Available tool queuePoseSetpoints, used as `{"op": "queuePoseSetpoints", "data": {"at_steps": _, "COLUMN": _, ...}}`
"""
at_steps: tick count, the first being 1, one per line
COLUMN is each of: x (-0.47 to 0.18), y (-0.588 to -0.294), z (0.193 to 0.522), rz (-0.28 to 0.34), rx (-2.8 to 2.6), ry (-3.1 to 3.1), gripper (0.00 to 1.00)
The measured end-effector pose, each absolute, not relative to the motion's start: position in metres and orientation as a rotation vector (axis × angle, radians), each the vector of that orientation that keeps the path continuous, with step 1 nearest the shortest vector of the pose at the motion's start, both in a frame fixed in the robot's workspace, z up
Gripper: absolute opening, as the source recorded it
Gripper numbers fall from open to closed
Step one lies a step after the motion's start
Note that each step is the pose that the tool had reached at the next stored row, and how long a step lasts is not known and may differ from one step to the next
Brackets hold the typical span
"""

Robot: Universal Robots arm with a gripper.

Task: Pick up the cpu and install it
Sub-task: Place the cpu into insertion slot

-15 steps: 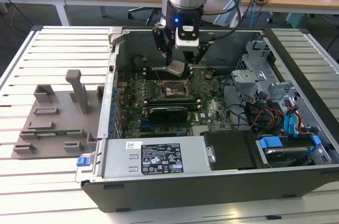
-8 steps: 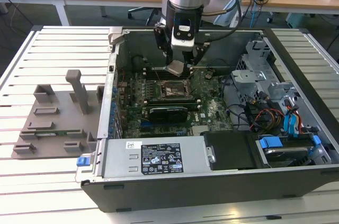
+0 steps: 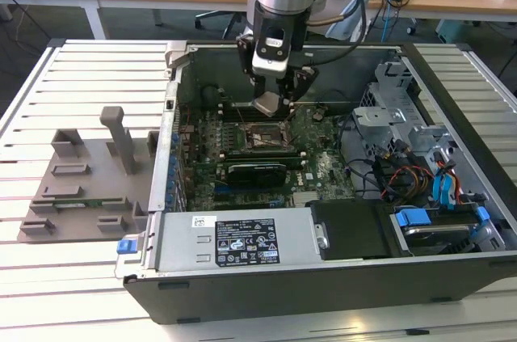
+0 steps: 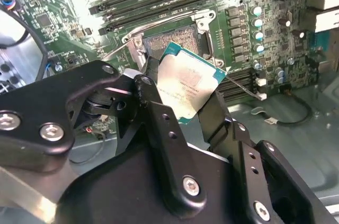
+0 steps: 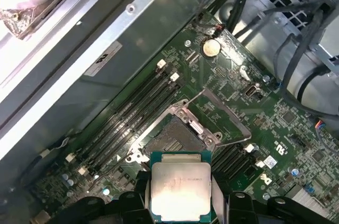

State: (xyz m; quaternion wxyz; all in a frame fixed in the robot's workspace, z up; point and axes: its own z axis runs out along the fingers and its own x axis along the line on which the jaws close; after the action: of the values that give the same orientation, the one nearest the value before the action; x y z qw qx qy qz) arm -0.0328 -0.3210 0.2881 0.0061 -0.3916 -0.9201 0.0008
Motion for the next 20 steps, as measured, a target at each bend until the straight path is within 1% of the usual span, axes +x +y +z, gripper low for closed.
{"op": "queuePoseSetpoints", "data": {"at_steps": 14, "x": -0.0328, "y": -0.3210, "z": 0.2873, "rz": 0.000, "rx": -1.587, "ry": -2.697, "gripper": 0.55}}
{"op": "queuePoseSetpoints", "data": {"at_steps": 20, "x": -0.0328, "y": -0.3210, "z": 0.2869, "rz": 0.019, "rx": -1.705, "ry": -2.633, "gripper": 0.55}}
